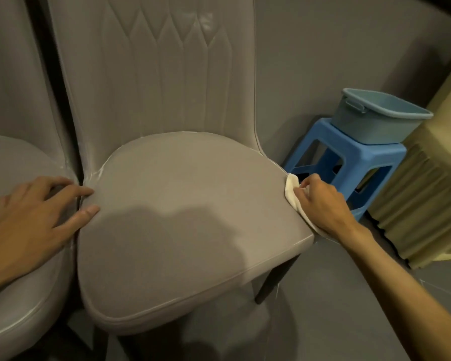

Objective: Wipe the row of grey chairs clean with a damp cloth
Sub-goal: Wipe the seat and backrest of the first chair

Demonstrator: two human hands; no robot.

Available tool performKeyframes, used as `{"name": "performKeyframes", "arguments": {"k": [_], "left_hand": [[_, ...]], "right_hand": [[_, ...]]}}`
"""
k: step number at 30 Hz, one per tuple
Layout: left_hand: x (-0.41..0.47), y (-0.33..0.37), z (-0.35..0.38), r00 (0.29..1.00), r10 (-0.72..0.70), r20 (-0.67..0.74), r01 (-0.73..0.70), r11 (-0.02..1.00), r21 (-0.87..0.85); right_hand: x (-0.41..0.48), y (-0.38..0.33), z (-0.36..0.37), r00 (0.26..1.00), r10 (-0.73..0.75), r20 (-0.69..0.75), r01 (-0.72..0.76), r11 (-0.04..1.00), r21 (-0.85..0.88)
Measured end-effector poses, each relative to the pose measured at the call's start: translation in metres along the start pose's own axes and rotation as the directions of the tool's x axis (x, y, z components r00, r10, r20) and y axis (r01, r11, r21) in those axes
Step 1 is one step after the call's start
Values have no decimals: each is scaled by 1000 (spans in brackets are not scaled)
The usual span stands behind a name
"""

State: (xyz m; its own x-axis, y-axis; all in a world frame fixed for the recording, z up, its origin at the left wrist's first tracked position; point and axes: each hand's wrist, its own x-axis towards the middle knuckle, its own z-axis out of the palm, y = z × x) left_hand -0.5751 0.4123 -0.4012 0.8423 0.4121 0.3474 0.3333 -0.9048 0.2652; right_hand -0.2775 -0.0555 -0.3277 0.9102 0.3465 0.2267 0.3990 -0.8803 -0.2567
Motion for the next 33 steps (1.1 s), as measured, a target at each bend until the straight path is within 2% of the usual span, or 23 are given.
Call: {"name": "performKeyframes", "arguments": {"k": [4, 10, 17, 22, 24, 26, 30, 33], "left_hand": [[-1, -10, 10, 1000, -7, 28, 7, 1000, -10], [-8, -6, 7, 1000, 2, -31, -2, 1000, 4], [-1, 9, -8, 998, 54, -25, -52, 996, 66], [21, 38, -35, 997, 69, -43, -68, 997, 30], [26, 47, -42, 999, 49, -22, -48, 999, 19], [31, 52, -47, 1000, 20, -10, -20, 999, 25], [35, 58, -49, 999, -35, 1, 35, 998, 44], [34, 60, -46, 999, -35, 5, 35, 998, 52]], "right_hand": [[22, -6, 8, 999, -18, 36, 19, 999, -30], [110, -60, 27, 990, 33, 138, -32, 999, -13], [94, -58, 35, 998, -20, 65, 23, 999, -48], [136, -140, 55, 999, 49, -12, -48, 997, 58], [148, -169, 64, 999, 22, -45, -21, 1000, 15], [152, -179, 70, 999, -12, -50, 8, 998, -67], [152, -180, 79, 992, 39, -121, -43, 999, -29], [169, -219, 88, 999, -14, -35, 15, 1000, 11]]}}
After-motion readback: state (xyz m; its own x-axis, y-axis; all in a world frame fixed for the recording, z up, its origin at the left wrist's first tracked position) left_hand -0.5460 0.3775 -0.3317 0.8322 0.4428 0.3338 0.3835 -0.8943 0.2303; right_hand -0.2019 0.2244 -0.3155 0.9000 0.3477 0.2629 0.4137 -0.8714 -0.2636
